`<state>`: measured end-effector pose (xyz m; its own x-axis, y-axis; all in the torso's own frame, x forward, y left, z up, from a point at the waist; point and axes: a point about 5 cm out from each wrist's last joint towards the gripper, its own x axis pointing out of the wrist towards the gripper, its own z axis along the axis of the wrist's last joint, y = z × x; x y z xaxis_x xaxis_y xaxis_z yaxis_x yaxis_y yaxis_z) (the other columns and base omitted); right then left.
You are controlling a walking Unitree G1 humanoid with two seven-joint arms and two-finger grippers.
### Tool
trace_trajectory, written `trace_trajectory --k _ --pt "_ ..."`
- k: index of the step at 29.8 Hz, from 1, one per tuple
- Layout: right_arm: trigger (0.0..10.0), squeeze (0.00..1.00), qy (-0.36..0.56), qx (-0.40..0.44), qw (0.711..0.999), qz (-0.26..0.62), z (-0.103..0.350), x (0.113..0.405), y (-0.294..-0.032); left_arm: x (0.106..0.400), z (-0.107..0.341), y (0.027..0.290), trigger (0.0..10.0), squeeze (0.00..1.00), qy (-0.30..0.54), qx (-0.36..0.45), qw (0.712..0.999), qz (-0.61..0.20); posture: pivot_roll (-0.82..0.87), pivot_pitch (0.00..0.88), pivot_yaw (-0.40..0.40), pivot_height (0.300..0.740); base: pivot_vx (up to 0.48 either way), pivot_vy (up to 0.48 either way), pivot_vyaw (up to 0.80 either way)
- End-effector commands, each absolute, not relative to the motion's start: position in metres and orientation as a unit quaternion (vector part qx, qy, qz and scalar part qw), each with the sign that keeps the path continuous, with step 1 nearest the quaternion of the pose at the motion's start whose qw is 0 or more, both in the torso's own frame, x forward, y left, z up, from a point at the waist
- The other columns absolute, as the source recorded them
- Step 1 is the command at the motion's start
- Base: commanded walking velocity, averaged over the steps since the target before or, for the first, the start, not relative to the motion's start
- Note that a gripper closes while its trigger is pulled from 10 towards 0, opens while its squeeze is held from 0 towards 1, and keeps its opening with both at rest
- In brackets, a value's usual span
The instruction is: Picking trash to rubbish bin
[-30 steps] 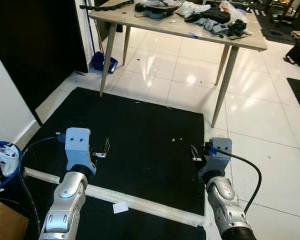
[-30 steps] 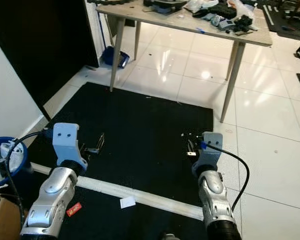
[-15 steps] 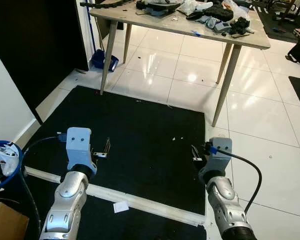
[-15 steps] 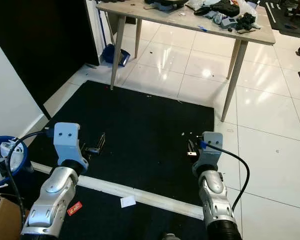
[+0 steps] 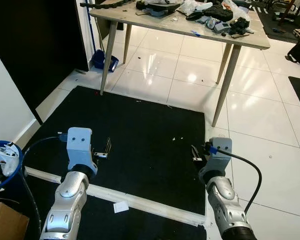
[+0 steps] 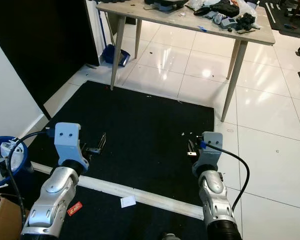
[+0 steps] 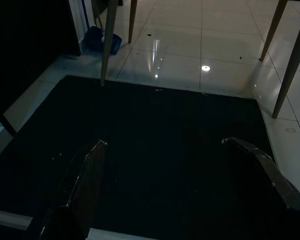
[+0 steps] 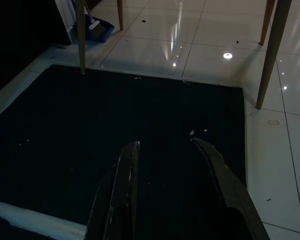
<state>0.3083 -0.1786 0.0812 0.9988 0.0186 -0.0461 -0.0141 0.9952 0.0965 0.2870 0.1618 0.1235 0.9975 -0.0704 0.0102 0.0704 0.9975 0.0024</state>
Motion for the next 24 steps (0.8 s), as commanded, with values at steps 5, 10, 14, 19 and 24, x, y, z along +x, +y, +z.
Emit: trace_trajectory --k 5,10,14,19,24 --pt "10.0 0.0 0.038 0.053 0.998 0.004 0.0745 0.3048 -0.1792 0.2859 0.1194 0.1615 10.0 0.0 0.006 0.003 0.999 -0.039 0.04 0.148 -0.01 0.74 0.247 0.0 0.0" --pt "10.0 0.0 0.037 0.053 0.998 0.005 0.0747 0.3055 -0.1786 0.2859 0.1195 0.1614 10.0 0.0 0.005 0.003 0.999 -0.04 0.04 0.142 -0.012 0.74 0.263 0.0 0.0" --pt "10.0 0.0 0.037 0.053 0.998 0.007 0.0751 0.3065 -0.1784 0.2863 0.12 0.1615 10.0 0.0 0.005 0.004 0.999 -0.04 0.04 0.139 -0.012 0.74 0.274 0.0 0.0" --pt "10.0 0.0 0.036 0.054 0.998 0.008 0.0752 0.3068 -0.1778 0.2863 0.1203 0.1618 10.0 0.0 0.004 0.004 0.999 -0.04 0.04 0.132 -0.013 0.74 0.273 0.0 0.0" --pt "10.0 0.0 0.035 0.055 0.998 0.008 0.0755 0.3068 -0.1771 0.2865 0.1204 0.1622 10.0 0.0 0.003 0.005 0.999 -0.041 0.04 0.123 -0.013 0.74 0.269 0.0 0.0"
